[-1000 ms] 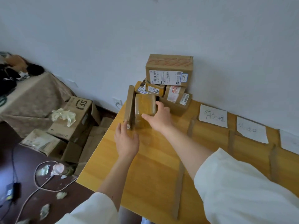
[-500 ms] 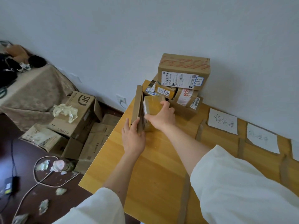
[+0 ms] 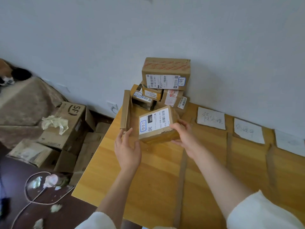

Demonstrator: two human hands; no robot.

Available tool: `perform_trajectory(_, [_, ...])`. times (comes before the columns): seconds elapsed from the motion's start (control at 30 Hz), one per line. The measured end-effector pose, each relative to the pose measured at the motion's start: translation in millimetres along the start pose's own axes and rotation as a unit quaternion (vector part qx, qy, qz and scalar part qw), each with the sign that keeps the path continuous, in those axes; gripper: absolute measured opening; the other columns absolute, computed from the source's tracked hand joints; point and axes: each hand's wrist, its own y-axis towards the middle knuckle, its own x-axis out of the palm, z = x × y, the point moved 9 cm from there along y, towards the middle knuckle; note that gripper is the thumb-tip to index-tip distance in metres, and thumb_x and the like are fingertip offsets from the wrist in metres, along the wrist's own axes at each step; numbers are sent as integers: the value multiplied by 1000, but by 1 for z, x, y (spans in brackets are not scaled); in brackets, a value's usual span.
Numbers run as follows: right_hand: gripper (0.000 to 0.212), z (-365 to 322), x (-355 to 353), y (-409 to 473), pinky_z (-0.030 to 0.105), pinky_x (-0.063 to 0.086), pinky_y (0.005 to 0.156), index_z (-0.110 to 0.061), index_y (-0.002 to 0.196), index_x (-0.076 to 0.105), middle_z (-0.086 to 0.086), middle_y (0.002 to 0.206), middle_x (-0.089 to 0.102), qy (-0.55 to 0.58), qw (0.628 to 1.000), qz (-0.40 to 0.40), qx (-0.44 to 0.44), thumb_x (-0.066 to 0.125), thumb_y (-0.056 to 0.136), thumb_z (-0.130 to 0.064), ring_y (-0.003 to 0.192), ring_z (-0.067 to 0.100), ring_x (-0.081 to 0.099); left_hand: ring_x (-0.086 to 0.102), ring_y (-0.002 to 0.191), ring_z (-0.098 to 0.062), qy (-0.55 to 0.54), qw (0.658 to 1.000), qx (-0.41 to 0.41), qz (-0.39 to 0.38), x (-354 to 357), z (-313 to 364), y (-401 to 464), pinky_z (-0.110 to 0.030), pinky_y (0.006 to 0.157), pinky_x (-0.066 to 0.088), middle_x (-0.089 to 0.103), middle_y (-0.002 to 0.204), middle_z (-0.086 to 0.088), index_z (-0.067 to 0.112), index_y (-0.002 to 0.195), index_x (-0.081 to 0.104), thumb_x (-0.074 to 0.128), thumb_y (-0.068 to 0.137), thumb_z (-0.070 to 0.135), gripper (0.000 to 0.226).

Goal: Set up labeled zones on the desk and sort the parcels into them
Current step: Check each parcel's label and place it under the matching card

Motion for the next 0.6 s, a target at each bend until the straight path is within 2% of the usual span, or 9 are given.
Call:
perform_trajectory(0.13, [51, 15, -27, -20, 35, 59, 79, -23, 130, 48, 9, 121, 63, 70, 997, -18, 0, 67, 84, -32, 108, 25, 65, 37, 135, -19, -54, 998, -5, -26, 8, 6, -15, -34, 112, 28, 48, 141, 0, 24, 134, 52, 55, 95, 19, 40])
perform_trajectory(0.23, [48, 26, -46, -32, 41, 58, 85, -17, 129, 52, 13, 118, 66, 120, 993, -20, 8, 65, 86, -32, 108, 28, 65, 49, 125, -14, -126, 989, -32, -67, 18, 15, -27, -31, 102, 40, 54, 136, 6, 24, 136, 50, 47, 99, 32, 38])
perform_trajectory(0.27, [43, 28, -52, -37, 43, 56, 89, -15, 126, 55, 12, 113, 68, 123, 992, -20, 8, 62, 87, -32, 104, 26, 66, 49, 122, -11, -151, 984, -47, -83, 22, 17, -31, -28, 99, 40, 53, 136, 7, 24, 138, 48, 44, 100, 35, 40])
perform_trajectory(0.33, [33, 32, -63, -44, 44, 51, 90, -15, 115, 63, 7, 100, 70, 120, 993, -18, 11, 55, 90, -35, 96, 23, 63, 47, 124, -9, -193, 972, -69, -114, 32, 21, -39, -29, 102, 39, 51, 138, 7, 28, 139, 46, 41, 100, 42, 42])
perform_trajectory(0.4, [29, 35, -75, -50, 37, 47, 83, -17, 103, 65, 3, 90, 66, 123, 992, -13, 14, 52, 89, -39, 88, 19, 61, 51, 125, -14, -234, 956, -90, -153, 44, 25, -46, -38, 104, 43, 53, 137, 4, 34, 140, 43, 39, 97, 52, 46])
perform_trajectory(0.5, [29, 36, -92, -55, 31, 44, 72, -19, 97, 63, 0, 83, 62, 130, 992, -1, 11, 51, 86, -43, 78, 14, 57, 59, 115, -16, -304, 914, -136, -231, 62, 35, -61, -39, 95, 51, 60, 129, 3, 33, 143, 40, 40, 93, 60, 57])
perform_trajectory(0.6, [37, 34, -107, -59, 30, 41, 66, -20, 95, 62, 1, 82, 59, 132, 991, -8, 2, 53, 74, -49, 75, 14, 54, 65, 109, -19, -324, 885, -152, -296, 76, 45, -77, -43, 91, 55, 69, 119, 1, 31, 130, 55, 46, 87, 64, 55])
